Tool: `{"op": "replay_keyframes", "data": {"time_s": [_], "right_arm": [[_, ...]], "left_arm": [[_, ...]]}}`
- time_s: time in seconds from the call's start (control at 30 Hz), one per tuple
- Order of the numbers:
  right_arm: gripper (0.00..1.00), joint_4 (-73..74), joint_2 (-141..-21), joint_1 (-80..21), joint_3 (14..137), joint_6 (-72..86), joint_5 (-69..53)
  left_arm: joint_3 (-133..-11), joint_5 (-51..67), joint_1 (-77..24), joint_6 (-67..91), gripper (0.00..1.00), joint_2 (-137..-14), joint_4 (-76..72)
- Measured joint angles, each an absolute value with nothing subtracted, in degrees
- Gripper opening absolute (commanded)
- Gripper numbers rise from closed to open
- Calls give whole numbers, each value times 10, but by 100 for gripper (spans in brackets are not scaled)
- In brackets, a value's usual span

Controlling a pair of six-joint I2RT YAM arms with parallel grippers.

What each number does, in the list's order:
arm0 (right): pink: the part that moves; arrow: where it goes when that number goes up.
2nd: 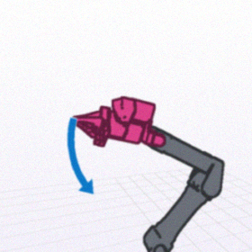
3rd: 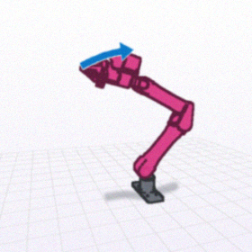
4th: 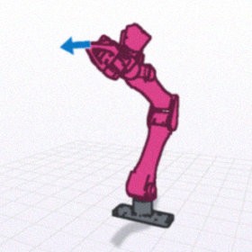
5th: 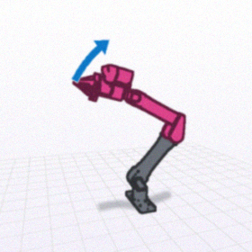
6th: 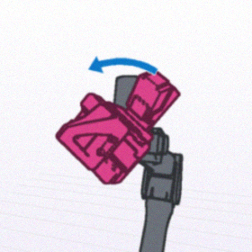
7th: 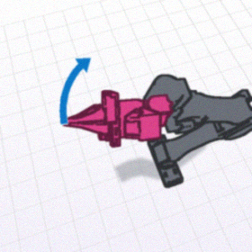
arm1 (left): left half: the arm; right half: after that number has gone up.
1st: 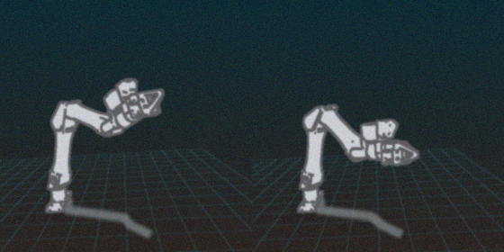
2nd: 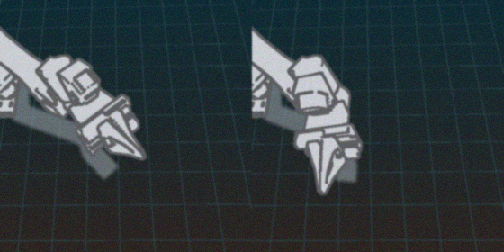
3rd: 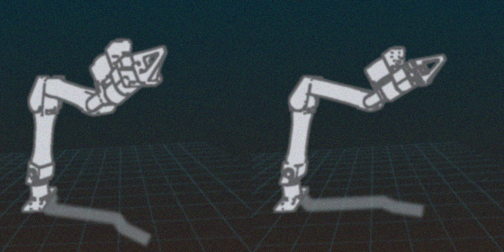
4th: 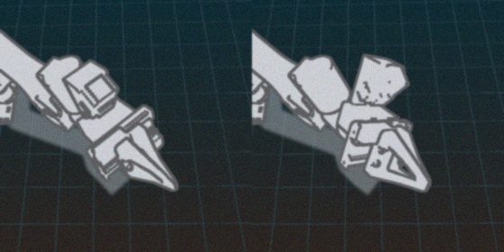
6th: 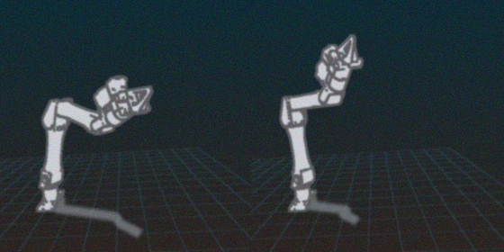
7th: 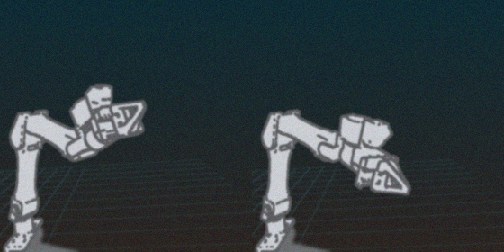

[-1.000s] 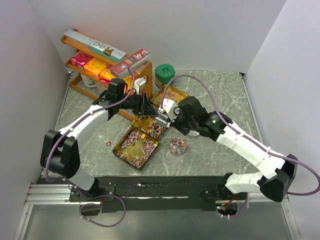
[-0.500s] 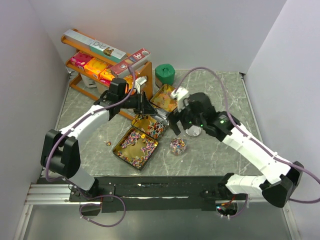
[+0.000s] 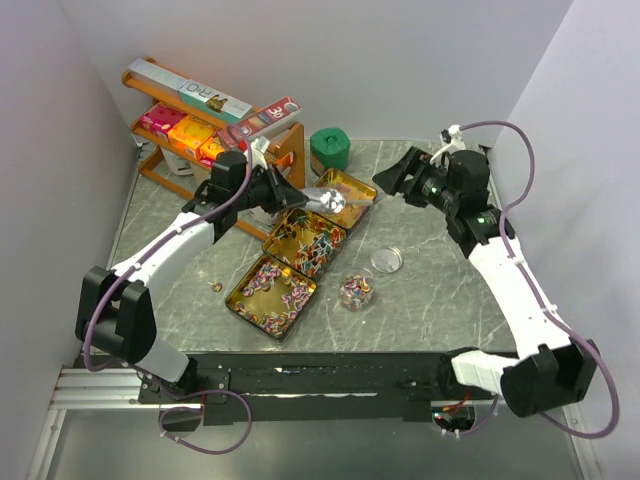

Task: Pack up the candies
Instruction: Adjust the spatula.

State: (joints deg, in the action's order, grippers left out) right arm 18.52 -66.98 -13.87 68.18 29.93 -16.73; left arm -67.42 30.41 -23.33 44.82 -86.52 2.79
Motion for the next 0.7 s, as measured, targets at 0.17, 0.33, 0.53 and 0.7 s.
{"op": "replay_keyframes", "data": {"time_s": [0.17,0.33,0.53,0.7], "right_arm": [[74,73,-711,-116,652,441,-243],[79,0,-766,-117,658,516,-285],[74,-5,-803,-117,687,547,-290],[65,-25,-820,-118,692,563,-290]], "left_arm": [[-674,270,-235,524,1,-865,-30],[-674,246,-245,578,1,-867,-76],[-676,211,-266,612,1,-878,-109],[-684,189,-279,614,1,-882,-118]]}}
